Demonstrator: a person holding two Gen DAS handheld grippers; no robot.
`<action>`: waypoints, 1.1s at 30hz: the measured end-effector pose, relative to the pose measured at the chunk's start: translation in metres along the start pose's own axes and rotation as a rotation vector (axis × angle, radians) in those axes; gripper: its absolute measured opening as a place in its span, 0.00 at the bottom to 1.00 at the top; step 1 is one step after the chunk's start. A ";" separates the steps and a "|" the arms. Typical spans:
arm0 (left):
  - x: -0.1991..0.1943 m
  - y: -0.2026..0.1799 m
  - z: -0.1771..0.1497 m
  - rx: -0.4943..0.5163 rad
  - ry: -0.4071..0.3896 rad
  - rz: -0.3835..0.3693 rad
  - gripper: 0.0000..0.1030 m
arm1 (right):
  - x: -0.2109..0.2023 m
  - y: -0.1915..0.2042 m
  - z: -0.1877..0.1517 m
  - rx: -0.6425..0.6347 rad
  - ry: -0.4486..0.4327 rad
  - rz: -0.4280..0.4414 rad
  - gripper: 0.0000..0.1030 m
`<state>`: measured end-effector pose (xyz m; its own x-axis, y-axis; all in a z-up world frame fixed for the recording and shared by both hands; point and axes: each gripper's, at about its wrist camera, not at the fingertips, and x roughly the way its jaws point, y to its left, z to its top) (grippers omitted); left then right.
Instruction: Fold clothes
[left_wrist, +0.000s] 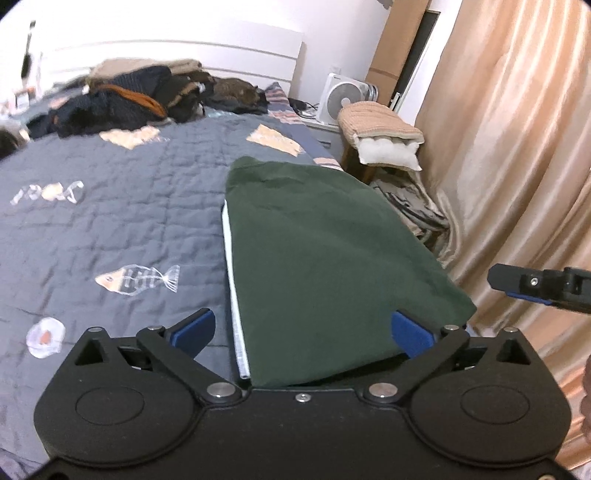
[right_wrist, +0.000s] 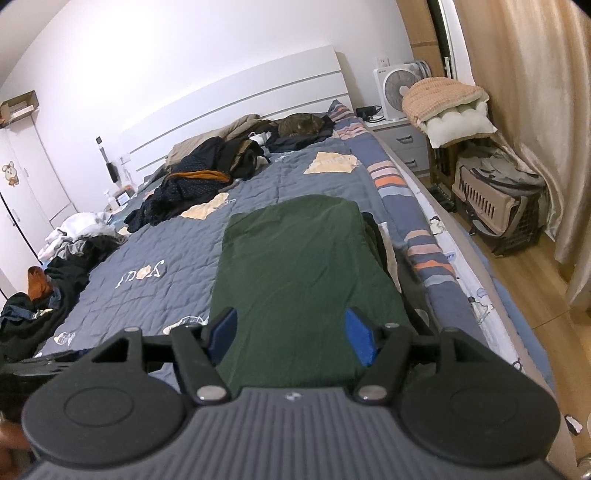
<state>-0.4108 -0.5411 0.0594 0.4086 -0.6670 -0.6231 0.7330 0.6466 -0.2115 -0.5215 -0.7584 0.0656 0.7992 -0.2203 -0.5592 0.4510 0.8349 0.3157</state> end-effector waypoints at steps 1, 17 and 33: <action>-0.002 -0.004 0.000 0.023 -0.002 0.019 1.00 | -0.002 0.000 0.000 -0.003 -0.001 0.000 0.64; -0.036 -0.040 0.018 0.152 0.068 0.168 1.00 | -0.033 0.005 0.005 -0.072 0.052 0.022 0.67; -0.060 -0.049 0.039 0.115 0.126 0.091 1.00 | -0.057 0.021 0.037 -0.180 0.176 0.001 0.67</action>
<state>-0.4502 -0.5478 0.1363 0.4099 -0.5517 -0.7264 0.7565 0.6506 -0.0672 -0.5430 -0.7471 0.1325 0.7112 -0.1412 -0.6887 0.3597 0.9147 0.1840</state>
